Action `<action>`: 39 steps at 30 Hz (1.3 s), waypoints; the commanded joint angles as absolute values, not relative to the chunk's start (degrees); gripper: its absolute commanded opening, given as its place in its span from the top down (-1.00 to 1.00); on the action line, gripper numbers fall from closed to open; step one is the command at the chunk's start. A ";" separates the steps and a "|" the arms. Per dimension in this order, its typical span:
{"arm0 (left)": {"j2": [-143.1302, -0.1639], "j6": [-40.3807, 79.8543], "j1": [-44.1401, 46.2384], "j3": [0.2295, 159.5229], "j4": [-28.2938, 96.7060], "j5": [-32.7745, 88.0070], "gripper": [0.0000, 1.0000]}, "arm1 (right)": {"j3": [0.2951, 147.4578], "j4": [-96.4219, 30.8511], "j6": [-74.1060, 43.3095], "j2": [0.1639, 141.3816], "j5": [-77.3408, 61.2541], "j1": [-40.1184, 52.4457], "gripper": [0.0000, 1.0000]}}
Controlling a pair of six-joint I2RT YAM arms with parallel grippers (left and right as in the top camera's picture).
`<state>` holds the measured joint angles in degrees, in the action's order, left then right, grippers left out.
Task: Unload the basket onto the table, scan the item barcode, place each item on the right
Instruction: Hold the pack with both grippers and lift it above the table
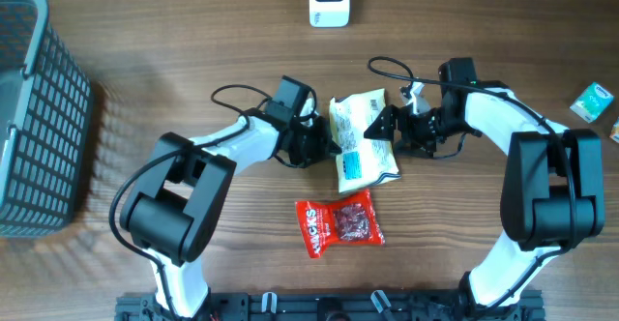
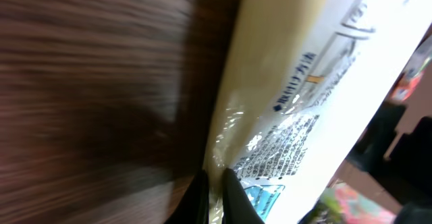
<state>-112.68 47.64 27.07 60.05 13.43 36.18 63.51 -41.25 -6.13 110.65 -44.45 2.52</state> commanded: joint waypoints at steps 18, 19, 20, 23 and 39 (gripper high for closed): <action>-112.29 54.61 21.85 59.02 13.91 38.68 0.92 | 50.50 -21.41 -22.04 115.02 -44.77 11.68 -0.99; -112.29 54.74 22.44 59.02 13.28 38.65 0.92 | 50.50 -20.97 -22.81 115.18 -44.42 12.53 -0.99; -112.29 54.74 23.11 59.02 12.82 38.65 0.92 | 50.50 -20.38 -23.62 115.18 -44.73 13.23 -0.99; -112.29 54.72 24.91 59.02 12.60 37.60 0.92 | 50.50 -17.98 -26.98 115.18 -44.88 15.07 -0.75; -112.05 52.62 18.81 59.05 16.82 38.96 0.92 | 59.48 -36.93 -14.13 115.13 -38.44 12.62 0.03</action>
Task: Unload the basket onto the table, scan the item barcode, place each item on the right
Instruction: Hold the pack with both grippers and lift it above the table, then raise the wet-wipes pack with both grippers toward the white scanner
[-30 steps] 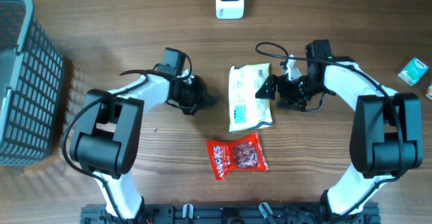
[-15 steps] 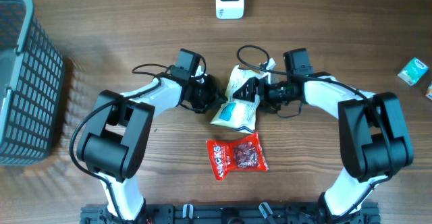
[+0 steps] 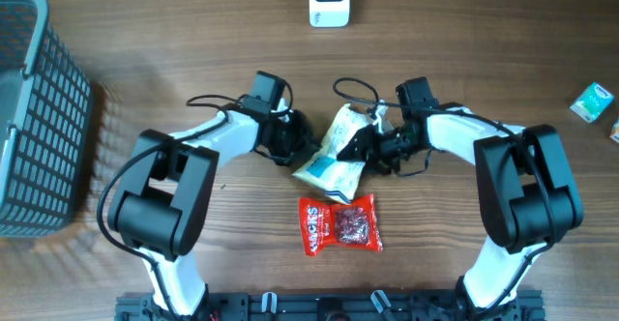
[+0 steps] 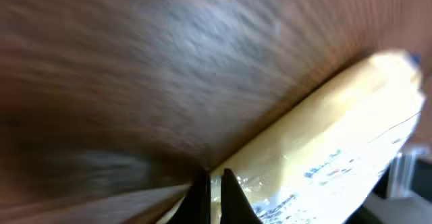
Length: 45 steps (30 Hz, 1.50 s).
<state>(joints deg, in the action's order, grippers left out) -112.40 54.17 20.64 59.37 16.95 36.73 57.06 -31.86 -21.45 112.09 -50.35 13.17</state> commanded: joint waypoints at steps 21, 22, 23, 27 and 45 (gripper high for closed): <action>-101.62 39.35 15.53 59.24 20.99 40.45 -0.76 | 67.44 -43.29 -5.45 115.07 -61.32 12.34 0.92; -101.62 38.61 15.53 59.24 22.02 39.97 -0.79 | 67.88 -43.59 -4.67 115.07 -63.31 12.08 0.91; -101.62 37.76 15.53 59.24 22.17 40.93 -0.80 | 68.23 -43.55 -4.47 115.07 -65.21 11.84 0.91; -101.62 37.67 15.53 59.24 21.19 46.54 -0.81 | 68.58 -43.81 -4.67 115.07 -66.39 11.77 0.91; -101.62 36.71 17.69 59.24 20.14 51.03 0.92 | 68.64 -44.93 -8.01 114.83 -56.58 14.57 0.03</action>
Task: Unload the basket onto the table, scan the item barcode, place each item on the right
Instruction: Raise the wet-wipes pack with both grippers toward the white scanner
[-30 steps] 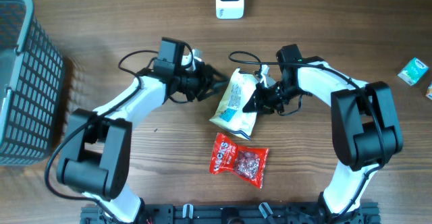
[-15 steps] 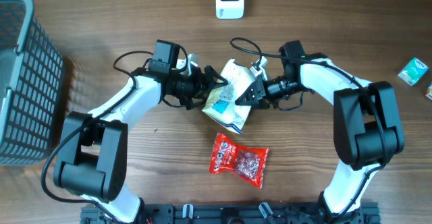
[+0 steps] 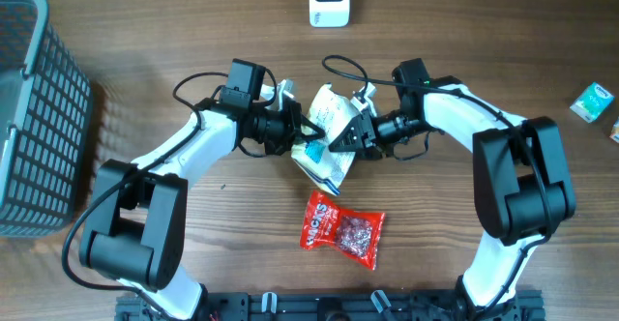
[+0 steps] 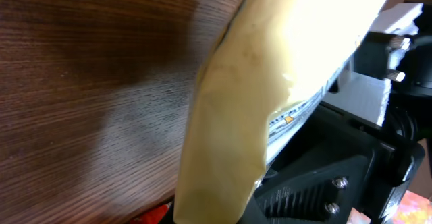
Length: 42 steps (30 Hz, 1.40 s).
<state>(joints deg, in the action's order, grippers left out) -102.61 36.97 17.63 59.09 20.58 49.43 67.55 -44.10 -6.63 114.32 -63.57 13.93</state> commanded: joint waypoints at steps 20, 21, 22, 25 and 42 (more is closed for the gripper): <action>-101.56 62.33 -1.93 59.24 6.13 71.59 0.92 | 71.02 -32.64 -22.63 111.13 -61.67 13.52 -0.99; -101.56 63.20 -2.48 59.24 5.87 71.55 0.92 | 70.39 -28.40 -26.76 111.15 -62.19 13.65 -0.99; -101.56 63.51 -2.94 59.24 5.45 71.55 0.92 | 69.58 -23.27 -30.68 111.15 -64.20 13.72 -0.99; -101.56 65.41 -4.05 59.24 4.62 71.33 0.92 | 66.83 -4.12 -45.58 111.15 -69.63 13.72 -0.99; -101.56 81.91 -4.64 59.24 -12.08 70.02 0.92 | 65.65 28.21 -83.05 111.15 -53.91 25.69 -0.90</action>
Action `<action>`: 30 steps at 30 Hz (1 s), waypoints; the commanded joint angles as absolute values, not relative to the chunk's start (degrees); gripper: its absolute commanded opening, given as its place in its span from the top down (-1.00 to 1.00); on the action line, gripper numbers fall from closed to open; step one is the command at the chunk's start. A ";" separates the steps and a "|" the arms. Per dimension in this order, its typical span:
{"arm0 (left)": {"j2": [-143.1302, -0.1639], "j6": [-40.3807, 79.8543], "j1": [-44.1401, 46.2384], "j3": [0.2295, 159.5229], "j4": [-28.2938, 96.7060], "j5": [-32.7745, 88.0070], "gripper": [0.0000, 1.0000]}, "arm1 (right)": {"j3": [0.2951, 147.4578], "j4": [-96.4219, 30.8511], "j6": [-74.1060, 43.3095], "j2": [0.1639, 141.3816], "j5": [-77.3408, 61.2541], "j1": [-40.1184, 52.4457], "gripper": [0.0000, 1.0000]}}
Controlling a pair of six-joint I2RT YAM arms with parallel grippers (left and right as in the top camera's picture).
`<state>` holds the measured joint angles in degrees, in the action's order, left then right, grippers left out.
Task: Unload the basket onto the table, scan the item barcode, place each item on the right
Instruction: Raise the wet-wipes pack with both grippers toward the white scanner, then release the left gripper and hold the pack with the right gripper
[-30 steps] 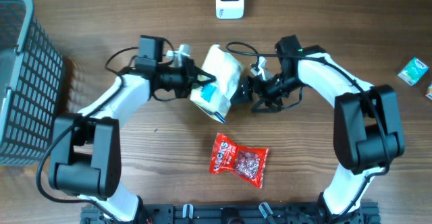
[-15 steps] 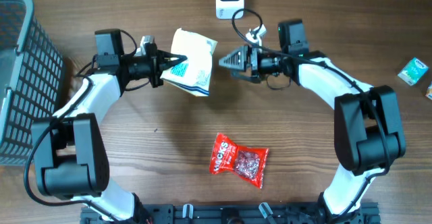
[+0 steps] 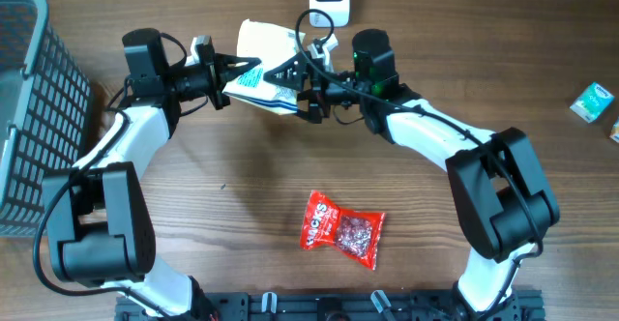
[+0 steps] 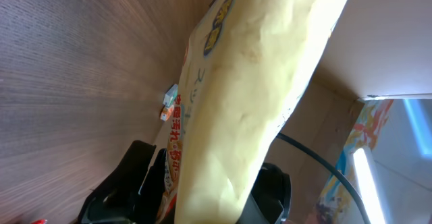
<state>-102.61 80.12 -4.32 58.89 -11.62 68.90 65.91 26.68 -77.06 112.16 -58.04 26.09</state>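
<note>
A pale yellow and white snack package (image 3: 263, 62) with blue print is held up off the table at the back, just left of and below the white scanner. My left gripper (image 3: 228, 75) is shut on its left end. Its right edge is pinched by my right gripper (image 3: 293, 75), which is also shut. In the left wrist view the package (image 4: 256, 96) fills the middle and hides my fingertips; the right gripper's black body (image 4: 128, 183) shows behind it. No barcode shows clearly in either view.
A red candy bag (image 3: 343, 229) lies at the front middle of the wooden table. A grey wire basket (image 3: 29, 118) stands at the left edge. A small teal box (image 3: 590, 101) sits at the far right edge.
Both grippers have moved with the package from the table's middle to the back left, beside the scanner. The red candy bag has stayed where it was.
The package first lay flat between both grippers, just above the red bag. Then it was tilted up at its edges. Later both grippers held it off the table and the red bag had shifted slightly. Now the package is held beside the scanner.
</note>
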 commanded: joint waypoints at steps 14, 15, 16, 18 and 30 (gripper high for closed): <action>-101.56 81.89 -4.62 59.24 -12.05 70.04 0.92 | 65.65 29.34 -84.16 111.15 -50.00 25.19 0.50; -101.56 81.89 -4.64 59.24 -12.05 70.04 0.92 | 65.65 29.34 -84.09 111.15 -50.00 25.08 0.51; -101.56 81.89 -4.64 59.24 -12.05 70.02 0.92 | 65.65 29.34 -84.03 111.15 -49.98 25.02 0.54; -101.56 81.87 -4.64 59.24 -12.05 70.04 0.92 | 65.65 29.34 -83.99 111.15 -50.11 24.45 0.72; -101.56 69.04 -6.50 59.24 -12.01 70.04 -1.00 | 65.69 29.28 -70.19 110.98 -54.00 18.35 0.91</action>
